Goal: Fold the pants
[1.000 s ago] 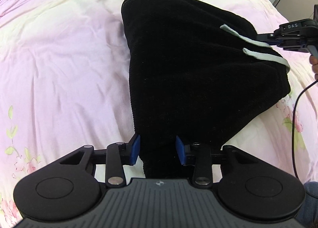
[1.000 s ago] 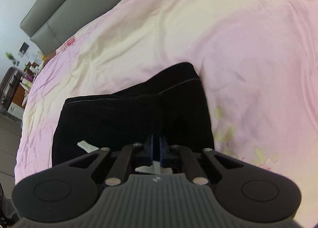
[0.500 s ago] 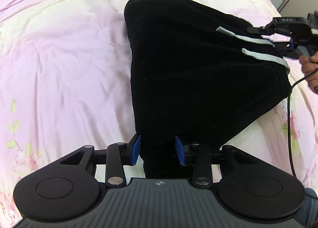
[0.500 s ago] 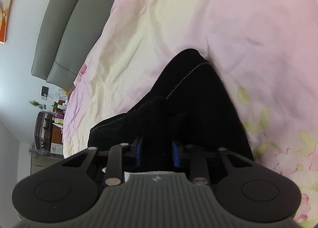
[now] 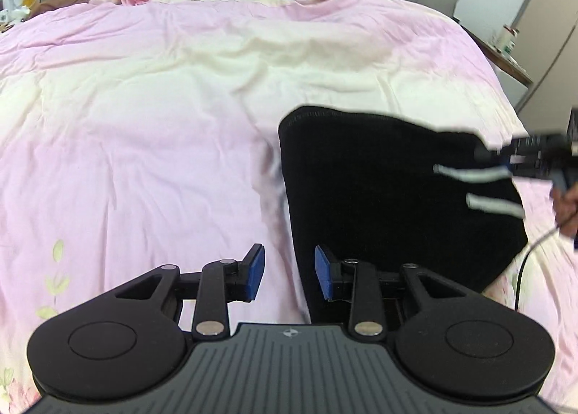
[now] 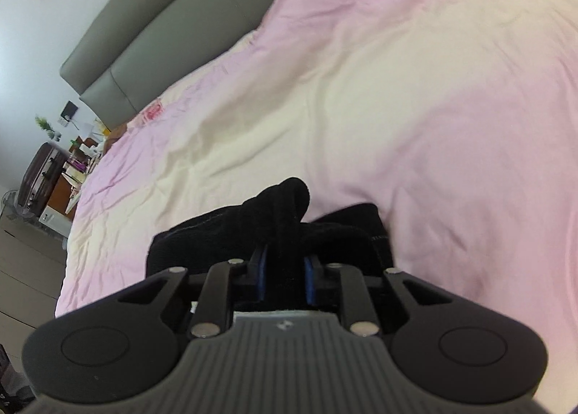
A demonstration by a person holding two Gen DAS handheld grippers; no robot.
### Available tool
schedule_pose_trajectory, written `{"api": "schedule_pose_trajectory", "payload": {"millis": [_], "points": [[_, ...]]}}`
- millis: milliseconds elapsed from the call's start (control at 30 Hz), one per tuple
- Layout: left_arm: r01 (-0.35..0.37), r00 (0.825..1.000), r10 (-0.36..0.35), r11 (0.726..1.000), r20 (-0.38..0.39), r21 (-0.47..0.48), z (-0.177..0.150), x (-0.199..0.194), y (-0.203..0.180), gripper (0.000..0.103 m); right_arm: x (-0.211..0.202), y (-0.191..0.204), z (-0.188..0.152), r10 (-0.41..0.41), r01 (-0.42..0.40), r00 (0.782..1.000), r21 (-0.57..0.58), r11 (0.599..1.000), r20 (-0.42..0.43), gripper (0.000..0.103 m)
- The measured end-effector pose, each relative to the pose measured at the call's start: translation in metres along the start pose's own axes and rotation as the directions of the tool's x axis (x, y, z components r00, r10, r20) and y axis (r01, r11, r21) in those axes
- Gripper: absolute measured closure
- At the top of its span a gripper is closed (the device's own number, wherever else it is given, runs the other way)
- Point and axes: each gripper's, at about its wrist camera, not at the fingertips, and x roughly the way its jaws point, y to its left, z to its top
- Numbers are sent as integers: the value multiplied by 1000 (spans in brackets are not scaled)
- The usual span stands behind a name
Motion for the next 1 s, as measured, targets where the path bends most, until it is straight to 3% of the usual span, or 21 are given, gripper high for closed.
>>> {"api": "schedule_pose_trajectory", "payload": {"millis": [67,133,200,300,367,433,500,600,767,867,1000], "points": [[-23,1000,23,1000,8,-11,11,8,-3,65,18,-14,-7,-36,37,999,29,999,-24,85],[-28,999,28,1000,24,-4,25,12,-7,65,20,-21,-7,-62,63,998,29,998,-23,69],[-34,999,33,999,39,29,40,17,-13,65,12,-14,-3,-106,106,994,-32,994,-25,59],[-30,998,24,995,61,93,63,35,-30,65,-12,8,1,-161,160,987,-176,971,6,59],[-49,995,38,992,96,119,77,52,-43,65,-25,27,1,-136,145,989,-239,960,55,60],[-52,994,39,992,103,118,87,73,-53,66,-27,45,-1,-107,133,989,-296,946,101,75],[-69,993,56,990,100,127,92,93,-61,72,-10,59,-6,-119,153,986,-372,915,113,77],[-98,994,90,986,62,135,91,126,-64,77,25,45,-10,-208,222,975,-361,906,77,85],[-169,984,176,970,-28,175,90,169,-64,83,53,3,-17,-210,217,976,-269,938,54,93],[-214,973,227,958,-48,192,92,172,-71,86,59,-2,-19,-207,214,977,-234,949,51,93],[-230,972,237,951,-8,208,91,133,-83,86,55,23,-18,-291,290,956,-309,906,43,92]]}}
